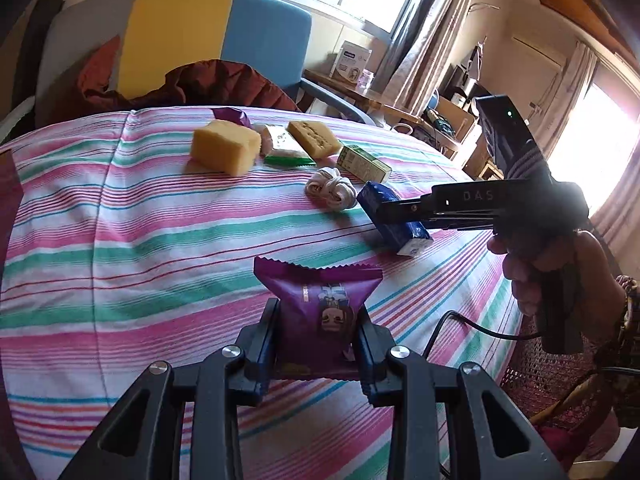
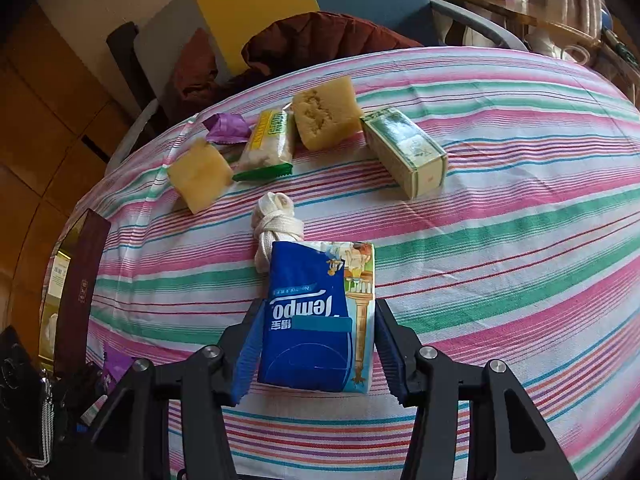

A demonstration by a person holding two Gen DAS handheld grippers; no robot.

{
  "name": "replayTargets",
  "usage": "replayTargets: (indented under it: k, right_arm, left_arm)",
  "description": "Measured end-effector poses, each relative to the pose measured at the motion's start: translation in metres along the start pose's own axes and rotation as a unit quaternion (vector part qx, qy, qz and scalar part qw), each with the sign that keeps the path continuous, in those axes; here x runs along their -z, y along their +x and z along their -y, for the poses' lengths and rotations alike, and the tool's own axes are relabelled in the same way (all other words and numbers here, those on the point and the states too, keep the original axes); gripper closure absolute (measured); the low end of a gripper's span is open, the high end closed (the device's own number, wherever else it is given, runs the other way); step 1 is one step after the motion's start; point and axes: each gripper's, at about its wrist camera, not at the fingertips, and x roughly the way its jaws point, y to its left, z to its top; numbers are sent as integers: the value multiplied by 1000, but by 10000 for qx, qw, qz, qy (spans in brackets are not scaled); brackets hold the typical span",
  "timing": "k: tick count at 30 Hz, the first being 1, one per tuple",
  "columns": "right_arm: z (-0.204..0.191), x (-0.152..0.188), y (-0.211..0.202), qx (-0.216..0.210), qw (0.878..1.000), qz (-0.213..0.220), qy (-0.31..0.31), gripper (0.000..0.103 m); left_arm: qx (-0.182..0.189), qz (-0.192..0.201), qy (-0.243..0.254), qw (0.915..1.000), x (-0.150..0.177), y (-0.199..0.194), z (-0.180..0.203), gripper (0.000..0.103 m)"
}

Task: Organize objects
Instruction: 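Lift the purple packet toward the gold tray while right gripper holds the tissue pack, then lower the purple packet and blue tissue pack into the gold tray, open both grippers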

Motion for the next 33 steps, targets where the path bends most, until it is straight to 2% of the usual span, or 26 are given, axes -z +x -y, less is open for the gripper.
replayTargets:
  k: [2, 9, 18, 21, 24, 28, 33]
  right_arm:
    - [-9, 1, 0, -122, 9998, 34, -165, 50]
    - [-39, 10, 3, -127, 9967, 117, -788, 50]
    - [-55, 21, 2, -216, 9930, 266, -1130, 50]
    - [-68, 25, -2, -249, 9898, 406, -1339, 50]
    - [-81, 29, -7, -324, 9876, 540, -1436, 50]
    - [-98, 34, -12, -504, 9873, 634, -1366, 50]
    - [-129, 41, -12, -789, 9856, 610, -1366, 50]
  left_arm:
    - [-41, 102, -95, 9999, 3, -15, -6, 69]
    - [-236, 534, -396, 9975, 2, -63, -31, 69]
    - [-672, 962, -1101, 9870, 2, -118, -88, 69]
    - [-894, 1036, -1385, 9809, 5, -134, -115, 69]
    - [-1148, 1174, -1723, 9713, 10, -153, -145, 69]
    - [-1486, 1345, -2309, 9521, 14, -179, -191, 69]
    - [-1811, 1265, -2784, 9347, 22, -192, -237, 69]
